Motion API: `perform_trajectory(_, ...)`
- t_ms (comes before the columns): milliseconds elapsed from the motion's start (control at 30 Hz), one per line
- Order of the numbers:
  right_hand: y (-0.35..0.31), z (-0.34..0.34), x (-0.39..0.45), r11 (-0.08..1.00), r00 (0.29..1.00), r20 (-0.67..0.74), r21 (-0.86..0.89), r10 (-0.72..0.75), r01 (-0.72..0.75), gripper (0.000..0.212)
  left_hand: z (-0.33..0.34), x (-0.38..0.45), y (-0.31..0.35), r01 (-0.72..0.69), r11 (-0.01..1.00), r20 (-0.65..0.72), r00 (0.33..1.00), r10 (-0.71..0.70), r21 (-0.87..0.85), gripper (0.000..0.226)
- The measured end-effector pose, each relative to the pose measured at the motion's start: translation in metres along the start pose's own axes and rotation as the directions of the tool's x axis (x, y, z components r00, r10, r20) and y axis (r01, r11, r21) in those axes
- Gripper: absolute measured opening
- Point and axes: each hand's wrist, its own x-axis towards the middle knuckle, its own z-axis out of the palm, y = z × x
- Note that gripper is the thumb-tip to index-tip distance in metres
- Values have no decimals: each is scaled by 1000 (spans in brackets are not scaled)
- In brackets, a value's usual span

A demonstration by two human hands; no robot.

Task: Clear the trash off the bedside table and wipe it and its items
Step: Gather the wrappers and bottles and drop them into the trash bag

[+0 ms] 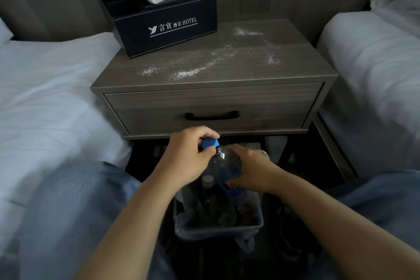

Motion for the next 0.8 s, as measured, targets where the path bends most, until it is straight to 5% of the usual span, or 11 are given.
perform_trajectory(200, 18, 24, 11, 993, 993, 26, -46, 112, -111, 81, 67, 18, -33, 36, 938, 219, 969, -118, 346, 32)
perform_trajectory(433, 42, 33, 4, 934, 945, 81, -198, 318, -298, 88, 139, 8, -89, 44, 909, 350, 914, -203, 414, 26)
perform_trajectory(800, 25, 25, 5, 941, 957, 102, -236, 272, -243, 79, 151, 25, -91, -74, 768, 485, 812, -324, 637, 37)
